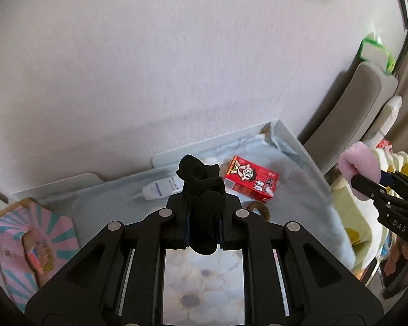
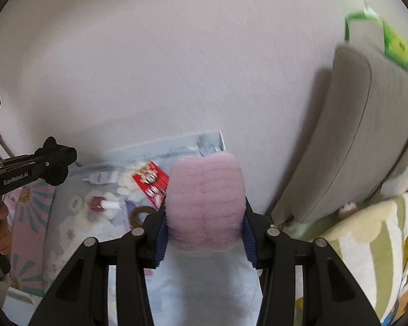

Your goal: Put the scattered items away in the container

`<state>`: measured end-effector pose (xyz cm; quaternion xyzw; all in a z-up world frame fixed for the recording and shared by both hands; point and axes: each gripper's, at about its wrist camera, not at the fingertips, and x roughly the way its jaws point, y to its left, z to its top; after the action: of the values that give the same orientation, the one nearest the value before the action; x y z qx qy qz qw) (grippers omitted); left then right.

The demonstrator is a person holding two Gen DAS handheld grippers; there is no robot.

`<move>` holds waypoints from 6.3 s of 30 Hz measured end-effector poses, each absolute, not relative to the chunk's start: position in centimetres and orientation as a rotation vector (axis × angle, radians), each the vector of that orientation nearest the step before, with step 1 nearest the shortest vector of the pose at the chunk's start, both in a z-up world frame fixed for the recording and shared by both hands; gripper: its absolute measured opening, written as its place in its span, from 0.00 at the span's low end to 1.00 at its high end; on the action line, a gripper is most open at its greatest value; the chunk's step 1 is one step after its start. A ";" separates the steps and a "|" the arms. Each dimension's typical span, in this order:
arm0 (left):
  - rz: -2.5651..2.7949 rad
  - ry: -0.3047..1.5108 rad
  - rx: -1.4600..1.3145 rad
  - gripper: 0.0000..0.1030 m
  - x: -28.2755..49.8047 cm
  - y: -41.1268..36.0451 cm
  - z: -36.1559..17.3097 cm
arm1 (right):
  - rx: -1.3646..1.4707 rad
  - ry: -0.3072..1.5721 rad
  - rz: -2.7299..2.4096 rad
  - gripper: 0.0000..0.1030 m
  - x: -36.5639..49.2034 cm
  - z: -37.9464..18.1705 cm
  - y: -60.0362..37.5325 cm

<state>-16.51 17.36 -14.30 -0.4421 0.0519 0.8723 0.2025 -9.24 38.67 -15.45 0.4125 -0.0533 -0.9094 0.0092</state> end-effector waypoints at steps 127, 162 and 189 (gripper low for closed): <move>2.634 0.150 -1.335 0.87 -8.0 -0.3 -13.3 | 1.225 0.150 -2.496 0.74 -10.5 -13.3 17.8; 2.069 0.646 -1.380 0.83 -17.4 19.6 -30.5 | 1.484 0.166 -2.422 0.59 -10.3 -27.0 28.4; 2.057 0.459 -1.413 0.41 -18.3 16.7 -29.9 | 1.513 0.081 -2.393 0.12 -11.5 -27.5 28.8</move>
<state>-18.27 16.70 -29.85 -0.5316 0.1728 0.7739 0.2976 -11.50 28.84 -27.47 0.5278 0.0283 -0.8348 0.1542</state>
